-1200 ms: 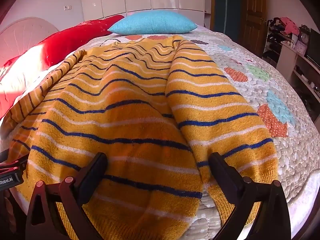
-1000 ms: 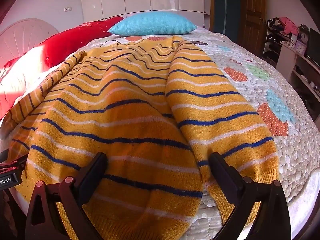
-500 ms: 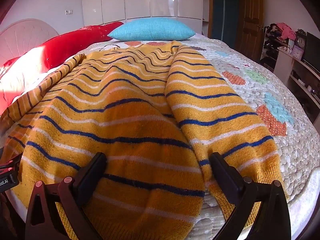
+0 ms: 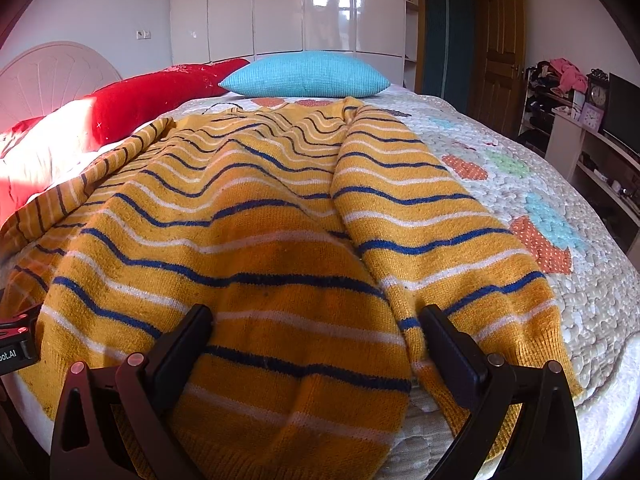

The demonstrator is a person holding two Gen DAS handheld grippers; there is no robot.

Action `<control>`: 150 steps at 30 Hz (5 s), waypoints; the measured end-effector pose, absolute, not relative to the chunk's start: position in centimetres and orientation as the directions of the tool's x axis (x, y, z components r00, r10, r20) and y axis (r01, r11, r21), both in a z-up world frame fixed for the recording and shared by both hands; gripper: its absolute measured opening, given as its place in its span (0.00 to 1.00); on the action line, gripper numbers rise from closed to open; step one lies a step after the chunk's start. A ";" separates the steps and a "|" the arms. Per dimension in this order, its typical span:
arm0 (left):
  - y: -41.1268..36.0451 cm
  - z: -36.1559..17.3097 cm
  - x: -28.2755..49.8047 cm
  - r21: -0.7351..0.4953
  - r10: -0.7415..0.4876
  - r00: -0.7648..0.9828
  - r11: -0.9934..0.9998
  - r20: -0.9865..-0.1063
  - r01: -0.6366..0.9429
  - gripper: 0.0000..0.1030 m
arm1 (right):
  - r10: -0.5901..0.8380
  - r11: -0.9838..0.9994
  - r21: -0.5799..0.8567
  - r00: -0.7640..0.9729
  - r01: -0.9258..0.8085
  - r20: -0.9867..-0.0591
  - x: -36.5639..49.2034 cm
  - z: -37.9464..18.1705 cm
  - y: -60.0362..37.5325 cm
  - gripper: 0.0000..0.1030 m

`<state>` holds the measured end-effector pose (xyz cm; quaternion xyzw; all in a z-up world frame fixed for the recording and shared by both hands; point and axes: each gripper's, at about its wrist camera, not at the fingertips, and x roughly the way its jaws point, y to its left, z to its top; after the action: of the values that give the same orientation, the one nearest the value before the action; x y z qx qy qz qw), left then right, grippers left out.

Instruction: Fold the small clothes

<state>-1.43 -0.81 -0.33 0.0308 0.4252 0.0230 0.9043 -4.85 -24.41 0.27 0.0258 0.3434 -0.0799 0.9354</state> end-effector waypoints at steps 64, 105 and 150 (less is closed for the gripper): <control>-0.9 -0.5 -2.0 0.086 0.074 0.664 0.996 -0.744 -0.014 1.00 | -0.153 0.985 -0.027 0.777 0.173 -0.611 -5.5 -0.1 -24.0 1.00; -0.9 -0.7 -2.2 0.086 0.073 0.663 0.996 -0.745 -0.014 1.00 | -0.155 0.985 -0.030 0.781 0.172 -0.605 -5.4 0.1 -24.2 1.00; -0.6 -0.7 -2.2 0.087 0.080 0.655 0.996 -0.751 -0.022 1.00 | -0.045 0.947 0.199 0.717 0.252 -0.695 -7.6 5.2 -38.2 0.88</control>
<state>-2.20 -0.60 -0.70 0.0349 0.4144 0.0280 0.9090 -7.62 -38.24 5.25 0.1409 0.3670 -0.0809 0.9159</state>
